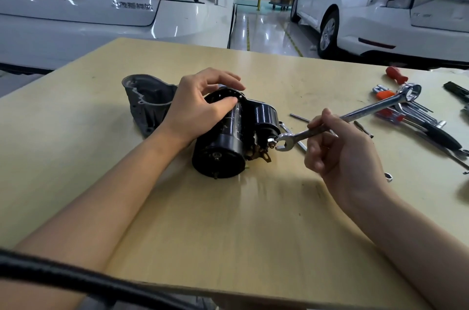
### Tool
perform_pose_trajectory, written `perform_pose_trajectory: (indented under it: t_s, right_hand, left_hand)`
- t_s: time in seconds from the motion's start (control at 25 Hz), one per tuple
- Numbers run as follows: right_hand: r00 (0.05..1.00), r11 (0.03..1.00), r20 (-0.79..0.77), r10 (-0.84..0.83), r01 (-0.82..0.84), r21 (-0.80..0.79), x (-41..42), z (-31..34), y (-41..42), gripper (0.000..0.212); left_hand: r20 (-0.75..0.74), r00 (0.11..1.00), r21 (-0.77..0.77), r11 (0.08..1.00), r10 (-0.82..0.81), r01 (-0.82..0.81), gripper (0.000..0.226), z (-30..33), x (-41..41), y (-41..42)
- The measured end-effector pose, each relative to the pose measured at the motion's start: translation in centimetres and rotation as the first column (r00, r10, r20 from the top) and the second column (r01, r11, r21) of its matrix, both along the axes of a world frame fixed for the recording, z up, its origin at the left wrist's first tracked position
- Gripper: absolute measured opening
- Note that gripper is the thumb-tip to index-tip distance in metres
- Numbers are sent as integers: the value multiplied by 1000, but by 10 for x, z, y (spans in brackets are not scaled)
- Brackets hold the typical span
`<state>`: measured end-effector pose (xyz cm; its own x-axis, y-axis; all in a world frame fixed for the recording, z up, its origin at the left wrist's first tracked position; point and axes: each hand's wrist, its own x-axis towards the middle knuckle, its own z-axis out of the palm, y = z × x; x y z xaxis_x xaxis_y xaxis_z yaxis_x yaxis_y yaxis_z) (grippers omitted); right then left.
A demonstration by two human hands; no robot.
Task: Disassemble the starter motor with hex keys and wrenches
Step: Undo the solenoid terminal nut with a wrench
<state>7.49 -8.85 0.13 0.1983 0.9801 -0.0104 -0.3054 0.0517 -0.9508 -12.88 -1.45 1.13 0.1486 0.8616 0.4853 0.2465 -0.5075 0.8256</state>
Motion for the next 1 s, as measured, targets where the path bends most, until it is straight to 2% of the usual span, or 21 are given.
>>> perform_pose_trajectory:
  t_s: [0.28, 0.48, 0.8, 0.88, 0.92, 0.96, 1.0]
  right_hand:
    - [995, 992, -21, 100, -99, 77, -5, -14, -3, 23]
    - [998, 997, -20, 53, -52, 65, -5, -11, -5, 23]
    - [994, 995, -56, 95, -93, 39, -3, -11, 0, 22]
    - [996, 994, 63, 60, -66, 86, -4, -8, 0, 22]
    - [979, 989, 202, 32, -60, 137, -5, -4, 1, 22]
    - [926, 978, 377, -8, -72, 197, -8, 2, 3, 23]
    - [830, 961, 556, -51, -111, 252, -13, 9, 7, 24]
  left_hand:
    - [45, 999, -27, 1000, -3, 5, 19, -4, 2, -1]
    - [53, 998, -77, 997, -21, 25, 27, -2, -2, -2]
    - [70, 997, -61, 998, -23, 28, 29, -2, 1, 1]
    - [75, 997, -66, 998, -18, 23, 29, -2, 1, 1]
    - [79, 997, -73, 997, -16, 22, 29, -2, 1, 0]
    - [81, 997, -79, 997, -14, 20, 28, -3, 1, 0]
    - [76, 997, -80, 997, -11, 17, 27, -3, 2, 0]
